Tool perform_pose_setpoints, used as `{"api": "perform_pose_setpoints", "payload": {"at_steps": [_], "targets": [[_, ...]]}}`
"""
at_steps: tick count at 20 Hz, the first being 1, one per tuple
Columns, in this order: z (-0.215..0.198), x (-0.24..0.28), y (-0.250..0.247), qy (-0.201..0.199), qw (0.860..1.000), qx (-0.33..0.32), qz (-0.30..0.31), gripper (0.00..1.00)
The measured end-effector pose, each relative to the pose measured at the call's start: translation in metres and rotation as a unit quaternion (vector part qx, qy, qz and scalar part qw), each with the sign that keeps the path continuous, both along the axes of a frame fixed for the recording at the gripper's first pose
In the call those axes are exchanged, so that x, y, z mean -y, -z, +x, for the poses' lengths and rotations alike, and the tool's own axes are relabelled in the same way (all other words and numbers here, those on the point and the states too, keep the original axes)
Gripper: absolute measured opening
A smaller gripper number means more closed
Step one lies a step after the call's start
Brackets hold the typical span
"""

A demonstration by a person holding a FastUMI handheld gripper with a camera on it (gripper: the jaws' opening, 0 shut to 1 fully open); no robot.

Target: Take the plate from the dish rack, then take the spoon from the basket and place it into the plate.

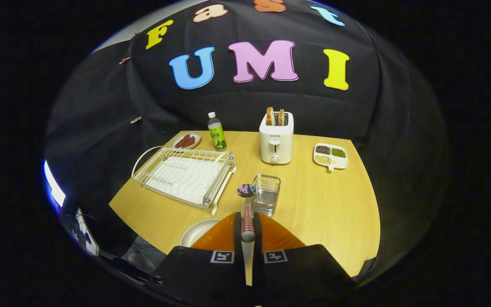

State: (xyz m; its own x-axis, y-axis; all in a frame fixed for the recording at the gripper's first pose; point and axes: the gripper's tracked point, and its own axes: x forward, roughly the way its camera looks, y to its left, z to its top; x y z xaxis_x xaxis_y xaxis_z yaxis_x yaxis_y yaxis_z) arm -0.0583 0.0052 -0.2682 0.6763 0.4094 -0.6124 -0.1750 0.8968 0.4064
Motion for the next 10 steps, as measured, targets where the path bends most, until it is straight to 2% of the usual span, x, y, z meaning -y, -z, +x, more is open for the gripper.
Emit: {"api": "perform_pose_setpoints", "payload": {"at_steps": [5,10], "targets": [[-0.051,-0.043,0.016,-0.033,0.999,-0.032,0.005,0.1],[-0.077,-0.08,0.049,-0.067,0.995,-0.069,-0.011,0.1]]}}
